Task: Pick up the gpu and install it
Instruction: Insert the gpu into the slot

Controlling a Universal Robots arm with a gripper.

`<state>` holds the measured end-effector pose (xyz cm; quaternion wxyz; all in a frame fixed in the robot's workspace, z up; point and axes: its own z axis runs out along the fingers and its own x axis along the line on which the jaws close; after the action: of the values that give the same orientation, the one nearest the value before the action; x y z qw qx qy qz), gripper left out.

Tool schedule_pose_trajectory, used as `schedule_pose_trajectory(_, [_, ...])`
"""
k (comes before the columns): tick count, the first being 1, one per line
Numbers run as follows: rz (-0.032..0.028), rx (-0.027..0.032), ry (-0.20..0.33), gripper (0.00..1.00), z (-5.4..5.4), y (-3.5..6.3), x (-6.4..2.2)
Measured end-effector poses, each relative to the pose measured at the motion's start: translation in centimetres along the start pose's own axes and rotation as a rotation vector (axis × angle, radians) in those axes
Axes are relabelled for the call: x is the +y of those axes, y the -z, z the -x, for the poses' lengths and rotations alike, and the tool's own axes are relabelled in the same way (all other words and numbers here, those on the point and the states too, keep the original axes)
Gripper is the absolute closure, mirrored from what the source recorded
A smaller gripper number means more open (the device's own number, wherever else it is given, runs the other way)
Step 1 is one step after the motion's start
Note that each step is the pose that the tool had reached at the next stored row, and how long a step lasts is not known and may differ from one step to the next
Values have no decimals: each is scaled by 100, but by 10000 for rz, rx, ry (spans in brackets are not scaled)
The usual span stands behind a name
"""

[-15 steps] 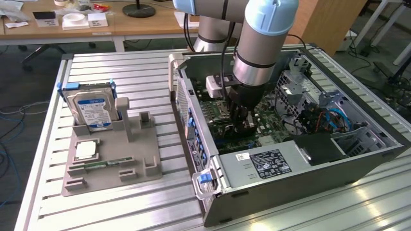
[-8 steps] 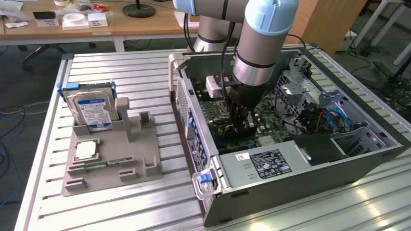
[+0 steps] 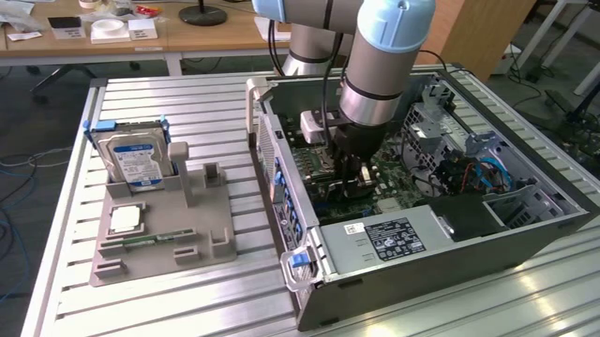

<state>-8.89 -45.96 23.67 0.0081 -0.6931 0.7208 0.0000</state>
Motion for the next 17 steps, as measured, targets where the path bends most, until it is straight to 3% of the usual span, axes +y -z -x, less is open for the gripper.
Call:
schedule_pose_trajectory(6, [1,1,0,54,0,40,0])
schedule_pose_trajectory(17, [1,1,0,54,3,267,-3])
